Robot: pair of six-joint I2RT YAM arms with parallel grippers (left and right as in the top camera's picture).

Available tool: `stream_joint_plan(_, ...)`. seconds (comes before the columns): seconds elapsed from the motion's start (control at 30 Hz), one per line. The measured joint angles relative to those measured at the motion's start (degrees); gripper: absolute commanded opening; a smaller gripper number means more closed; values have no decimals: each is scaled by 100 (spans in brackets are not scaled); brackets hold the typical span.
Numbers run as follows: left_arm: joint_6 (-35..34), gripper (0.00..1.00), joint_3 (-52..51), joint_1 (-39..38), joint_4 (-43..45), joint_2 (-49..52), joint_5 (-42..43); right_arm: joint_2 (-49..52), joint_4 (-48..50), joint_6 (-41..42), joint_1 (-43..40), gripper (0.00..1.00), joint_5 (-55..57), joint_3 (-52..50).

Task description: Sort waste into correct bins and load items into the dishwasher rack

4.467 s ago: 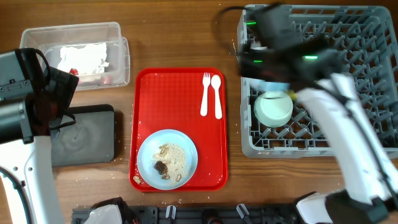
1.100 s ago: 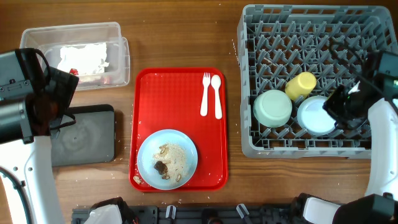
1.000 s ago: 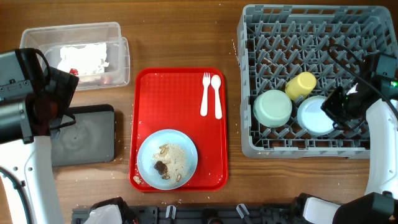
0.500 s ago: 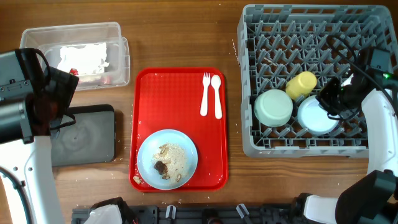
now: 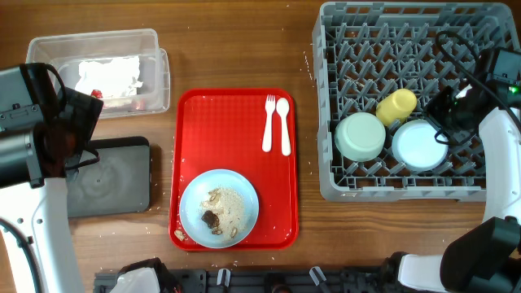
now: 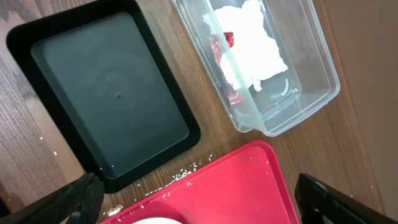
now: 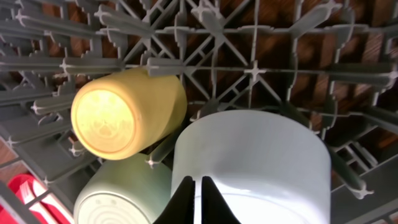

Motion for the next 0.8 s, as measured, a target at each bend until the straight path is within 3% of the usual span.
stream_joint_plan(0.4,-2,100,0,0,0,0,0,0,-555,-20,0,12,35,0)
stream_joint_plan(0.8,-2,100,0,0,0,0,0,0,42,321,0,12,671,-101)
